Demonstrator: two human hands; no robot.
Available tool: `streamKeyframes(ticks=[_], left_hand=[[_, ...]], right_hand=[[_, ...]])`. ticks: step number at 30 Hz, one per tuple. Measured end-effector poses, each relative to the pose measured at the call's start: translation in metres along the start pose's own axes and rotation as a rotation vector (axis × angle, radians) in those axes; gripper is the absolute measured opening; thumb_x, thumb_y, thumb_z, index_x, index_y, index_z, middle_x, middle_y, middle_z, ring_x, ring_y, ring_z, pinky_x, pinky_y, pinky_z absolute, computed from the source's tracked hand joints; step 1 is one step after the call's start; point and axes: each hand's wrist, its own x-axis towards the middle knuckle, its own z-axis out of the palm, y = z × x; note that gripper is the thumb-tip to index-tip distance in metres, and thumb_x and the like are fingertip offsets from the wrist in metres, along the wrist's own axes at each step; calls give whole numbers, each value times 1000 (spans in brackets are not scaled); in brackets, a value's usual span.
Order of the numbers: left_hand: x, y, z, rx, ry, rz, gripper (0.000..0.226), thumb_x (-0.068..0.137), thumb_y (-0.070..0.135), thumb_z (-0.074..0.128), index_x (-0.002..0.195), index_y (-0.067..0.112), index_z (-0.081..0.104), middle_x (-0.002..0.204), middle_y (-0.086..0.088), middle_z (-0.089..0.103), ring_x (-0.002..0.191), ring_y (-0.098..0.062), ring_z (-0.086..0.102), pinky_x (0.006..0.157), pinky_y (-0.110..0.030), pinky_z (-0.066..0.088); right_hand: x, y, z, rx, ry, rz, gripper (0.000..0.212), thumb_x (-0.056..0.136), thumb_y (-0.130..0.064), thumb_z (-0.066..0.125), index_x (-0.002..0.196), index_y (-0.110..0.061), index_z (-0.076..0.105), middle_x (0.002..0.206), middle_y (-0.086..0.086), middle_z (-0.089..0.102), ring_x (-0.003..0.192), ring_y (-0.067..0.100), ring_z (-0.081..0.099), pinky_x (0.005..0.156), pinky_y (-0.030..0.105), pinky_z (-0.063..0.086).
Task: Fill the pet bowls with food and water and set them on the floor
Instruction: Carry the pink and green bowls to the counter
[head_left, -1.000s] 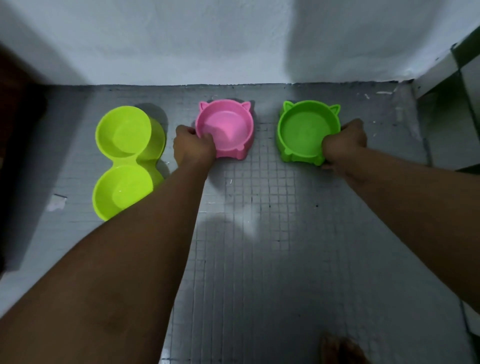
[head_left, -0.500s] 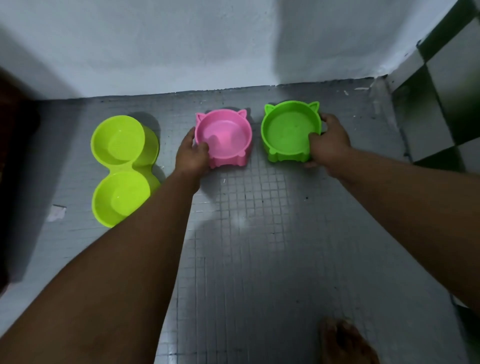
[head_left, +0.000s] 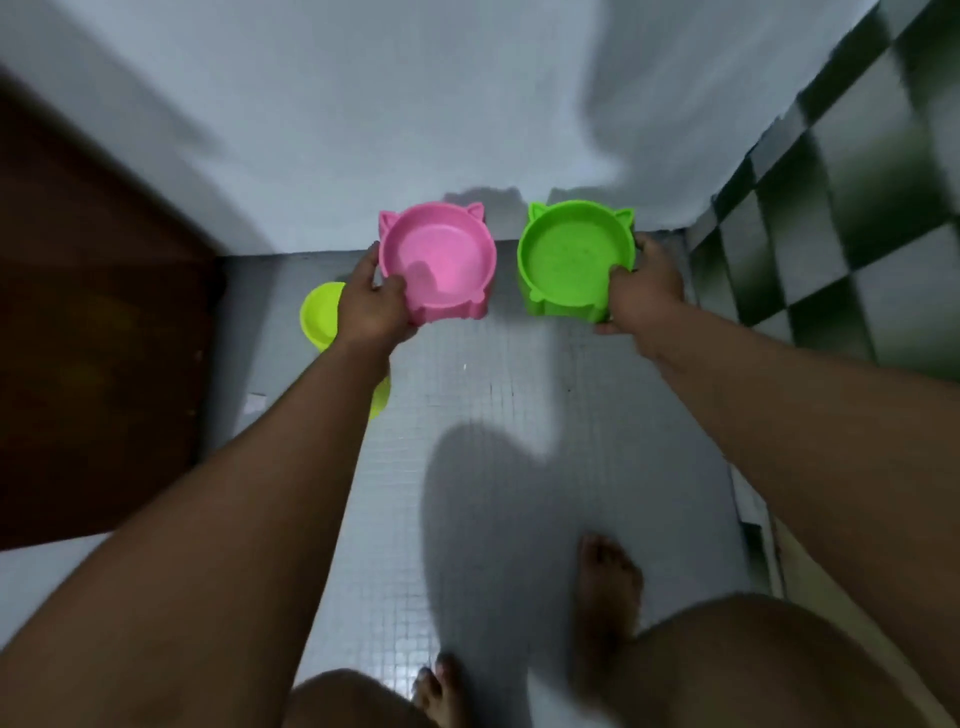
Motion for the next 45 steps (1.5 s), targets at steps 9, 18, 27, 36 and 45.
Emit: streamKeyframes(ticks=[9,18,27,36,45], left_hand=[[-224,195,-93,-57,-75,33,52,102,16,52,150,34,46,126,-10,61,82,-18,64,54,-27,59],[-399,266,-145,-38,-97,161,49,100,10,44,143,33,47,114,-11,57,74,-17,58,59,-29,61],[-580,233,-162,24,-140,239,47,99,9,46,142,27,49,91,-7,59,65,-16,57,59,-32,62],[-698,160,-185,98,-308,289,44,98,10,52,139,25,53,94,-10,61,71,-21,58,51,-26,53],[-804,85,-245,183,-408,322,41,99,13,55,137,29,53,112,-17,63,81,-23,62,58,-32,59]], right_hand=[[-200,-178,-140,-56,124,-195,44,96,-12,48,139,-24,50,126,1,56,103,26,58,69,39,58],[-333,-213,-242,-7,148,-294,43,73,-31,48,111,-51,51,122,-6,60,106,34,64,87,56,57],[-548,-159,-352,161,123,-221,48,93,-6,45,138,-24,46,131,7,48,102,42,61,58,61,58],[-693,-58,-406,250,295,-176,46,91,-10,47,135,-26,48,127,14,55,101,39,61,57,56,60],[-838,30,-416,311,422,-147,47,95,-10,47,140,-25,45,134,14,52,103,44,60,51,52,60]])
